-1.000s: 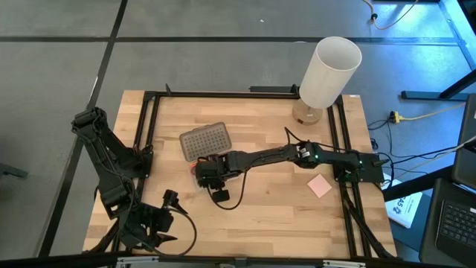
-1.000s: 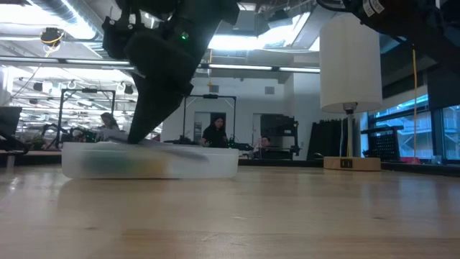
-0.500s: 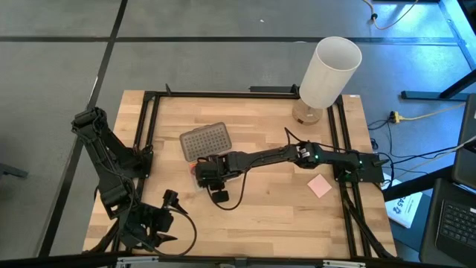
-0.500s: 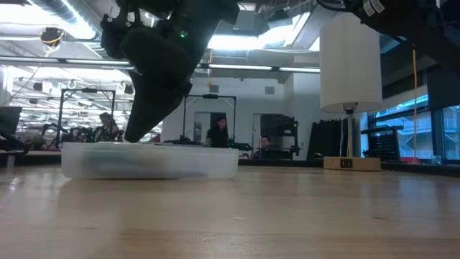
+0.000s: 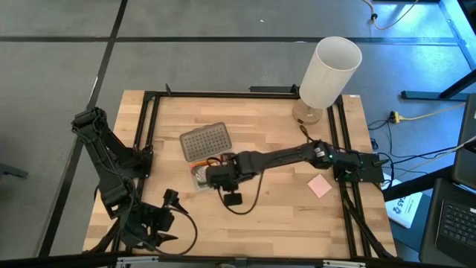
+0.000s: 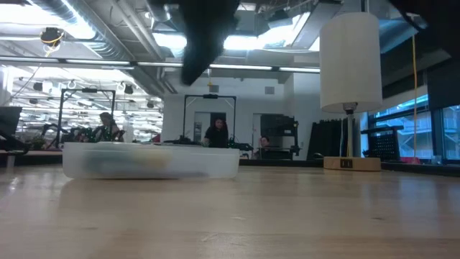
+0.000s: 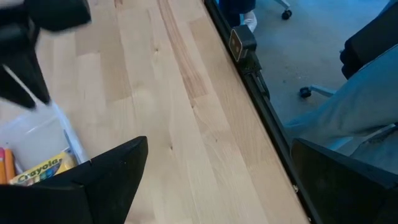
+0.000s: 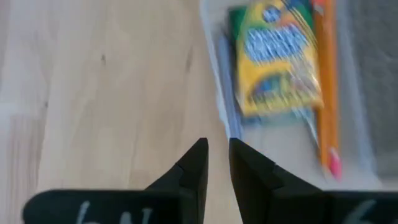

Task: Pack school essentials
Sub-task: Put the pink sticky notes into the transparent supply box

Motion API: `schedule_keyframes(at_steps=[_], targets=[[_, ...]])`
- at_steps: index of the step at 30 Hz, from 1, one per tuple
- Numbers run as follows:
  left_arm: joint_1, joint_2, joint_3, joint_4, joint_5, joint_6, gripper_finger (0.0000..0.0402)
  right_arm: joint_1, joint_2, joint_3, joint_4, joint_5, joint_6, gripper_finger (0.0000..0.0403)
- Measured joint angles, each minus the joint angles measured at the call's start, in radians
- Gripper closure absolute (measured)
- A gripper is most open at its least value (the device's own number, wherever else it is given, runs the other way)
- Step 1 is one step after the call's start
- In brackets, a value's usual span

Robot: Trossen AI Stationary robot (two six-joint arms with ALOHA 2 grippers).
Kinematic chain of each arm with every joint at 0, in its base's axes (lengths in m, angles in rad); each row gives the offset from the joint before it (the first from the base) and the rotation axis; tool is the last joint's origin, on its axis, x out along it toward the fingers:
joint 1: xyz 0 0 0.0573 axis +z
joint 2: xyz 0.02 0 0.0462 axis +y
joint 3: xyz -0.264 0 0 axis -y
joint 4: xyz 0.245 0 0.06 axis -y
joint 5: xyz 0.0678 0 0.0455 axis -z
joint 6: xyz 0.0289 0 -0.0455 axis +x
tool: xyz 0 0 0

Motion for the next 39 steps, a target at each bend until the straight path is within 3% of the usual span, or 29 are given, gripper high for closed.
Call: schedule_keyframes(at_steps=[4,11,13,19,27,32,36,39], targets=[[0.002,0.0,0.0,0.001,-0.001,0.0,0.0013,0.06,-0.057,0.0,-0.123,0.087,0.13,0.0336],[0.01,0.0,0.0,0.0,-0.077,0.007,0.0013,0.171,-0.102,0.001,-0.303,0.114,0.365,0.0336],[0.017,0.0,0.0,0.0,-0.081,0.016,0.0013,0.202,-0.109,0.0,-0.358,0.182,0.446,0.0336],[0.061,0.0,0.0,-0.001,-0.082,0.031,0.0013,0.281,-0.132,-0.016,-0.361,0.233,0.582,0.0336],[0.106,0.0,0.0,-0.002,-0.086,0.063,0.0013,0.325,-0.201,-0.054,-0.359,0.27,0.623,0.0336],[0.124,0.0,0.0,-0.003,-0.087,0.063,0.0013,0.342,-0.39,-0.27,-0.357,0.348,0.762,0.0336],[0.14,0.0,0.0,-0.002,-0.086,0.064,0.0013,0.359,-0.562,-0.533,-0.351,0.358,1.01,0.0336],[0.165,0.0,0.0,0.003,-0.086,0.065,0.0013,0.363,-0.658,-0.686,-0.352,0.302,1.305,0.0336]])
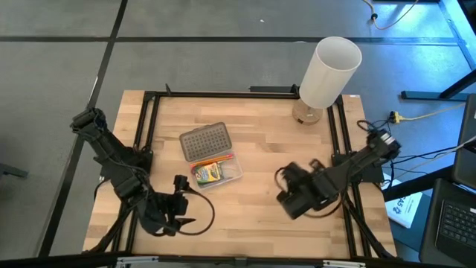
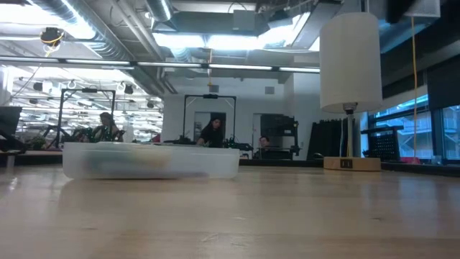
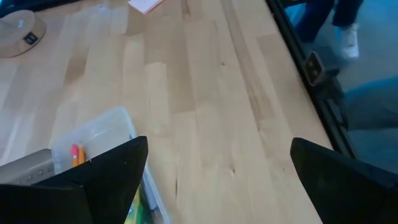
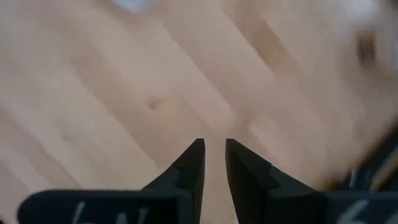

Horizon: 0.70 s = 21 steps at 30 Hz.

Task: Pack school essentials
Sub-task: Put the pink sticky notes into the transparent supply box

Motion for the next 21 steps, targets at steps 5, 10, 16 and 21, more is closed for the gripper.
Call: schedule_keyframes(at_steps=[5,10,16,21], targets=[[0.064,0.0,0.0,0.011,0.0,0.0,0.0013,-0.025,-0.077,-0.19,0.009,-0.12,0.154,0.0336],[0.124,0.0,0.0,0.012,0.0,0.0,0.0013,-0.082,-0.085,-0.294,-0.005,-0.322,0.083,0.0335],[0.167,0.0,0.0,0.012,0.001,0.0,0.0013,-0.164,-0.085,-0.382,0.035,-0.401,-0.012,0.0306],[0.179,0.0,0.0,0.012,0.001,0.011,0.0013,-0.208,-0.086,-0.514,0.117,-0.423,-0.034,0.0276]])
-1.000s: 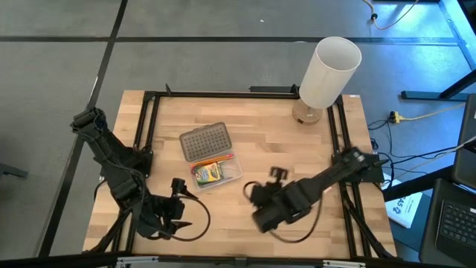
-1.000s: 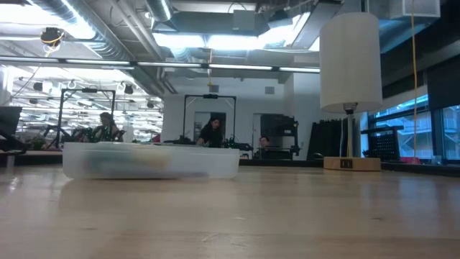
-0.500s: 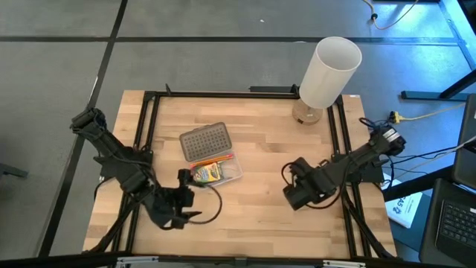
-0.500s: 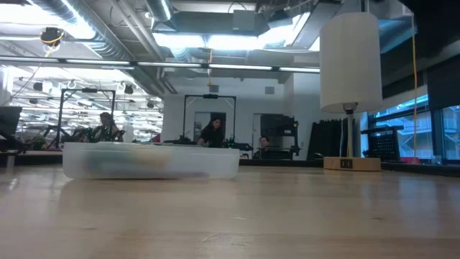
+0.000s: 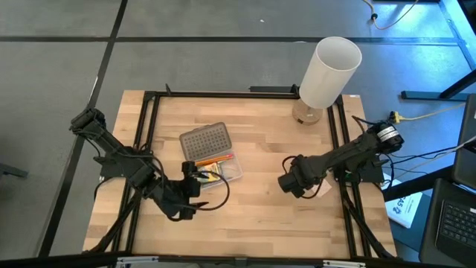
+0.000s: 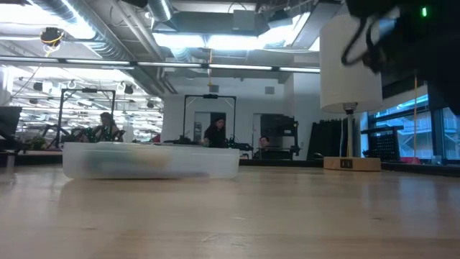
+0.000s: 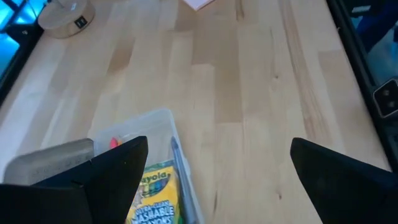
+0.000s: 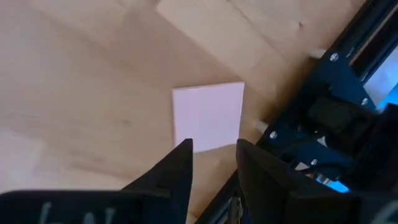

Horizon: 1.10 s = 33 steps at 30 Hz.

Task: Pack school essentials
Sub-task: Put the pink sticky notes into the transparent supply box

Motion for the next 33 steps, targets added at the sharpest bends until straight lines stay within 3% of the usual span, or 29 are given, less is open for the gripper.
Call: schedule_keyframes(at_steps=[3,10,16,23,33], targets=[[0.0,0.0,0.0,0.0,0.0,0.038,0.0013,-0.014,0.0,-0.091,0.056,-0.046,-0.006,0.0275],[0.003,0.0,0.0,0.001,0.0,0.038,0.0013,-0.06,0.0,-0.261,0.097,-0.043,0.084,0.0283],[0.003,0.0,0.0,0.001,0.0,0.038,0.0013,-0.082,0.001,-0.38,0.344,-0.086,0.073,0.0283],[0.021,0.0,0.0,0.001,0.0,0.037,0.0013,-0.085,0.0,-0.387,0.387,-0.104,0.066,0.0284],[0.063,0.0,0.0,0.0,0.017,0.039,0.0013,-0.085,-0.002,-0.329,0.586,-0.1,-0.038,0.0284]])
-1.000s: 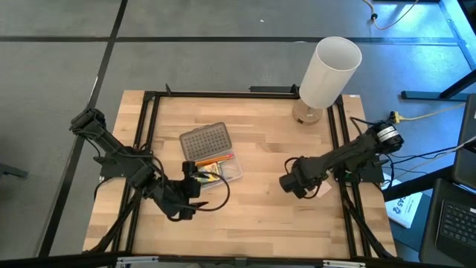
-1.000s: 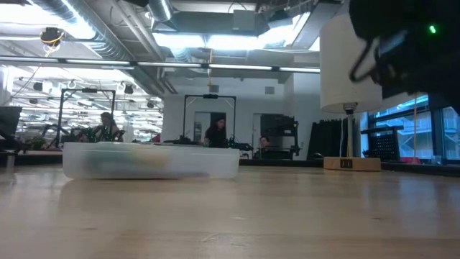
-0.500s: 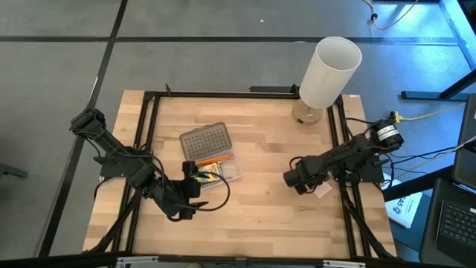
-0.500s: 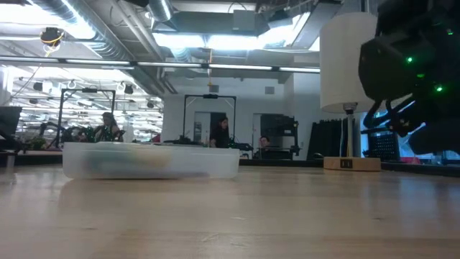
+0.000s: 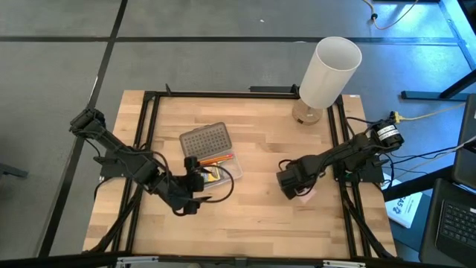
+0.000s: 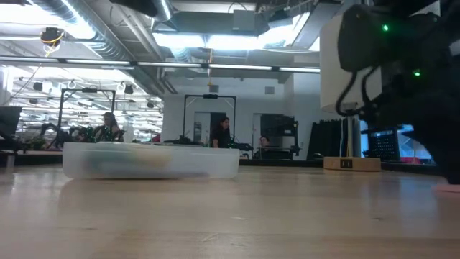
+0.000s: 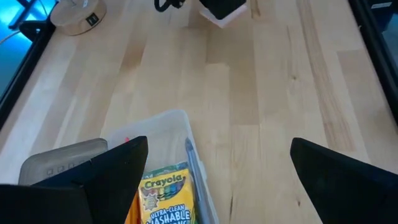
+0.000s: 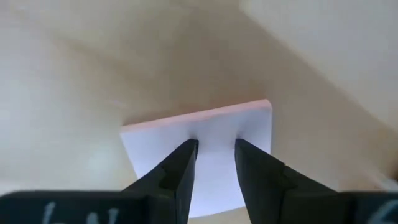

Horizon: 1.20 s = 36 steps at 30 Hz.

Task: Pack school essentials
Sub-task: Put the pink sticky notes into the transparent supply box

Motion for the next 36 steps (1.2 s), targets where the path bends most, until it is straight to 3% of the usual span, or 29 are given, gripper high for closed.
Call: schedule_keyframes(at_steps=[12,19,28,36], targets=[[0.007,0.0,0.0,0.0,0.043,0.08,0.0013,0.0,0.003,0.011,0.311,0.012,-0.114,0.0283],[0.007,0.0,0.0,0.0,0.043,0.105,0.0013,0.007,0.006,0.146,0.217,0.033,-0.217,0.0283],[0.006,0.0,0.0,0.0,0.043,0.105,0.0013,0.063,0.005,0.346,-0.019,0.228,-0.257,0.0283],[0.006,0.0,0.0,0.0,0.043,0.105,0.0013,0.099,0.005,0.388,-0.037,0.272,-0.256,0.0283]])
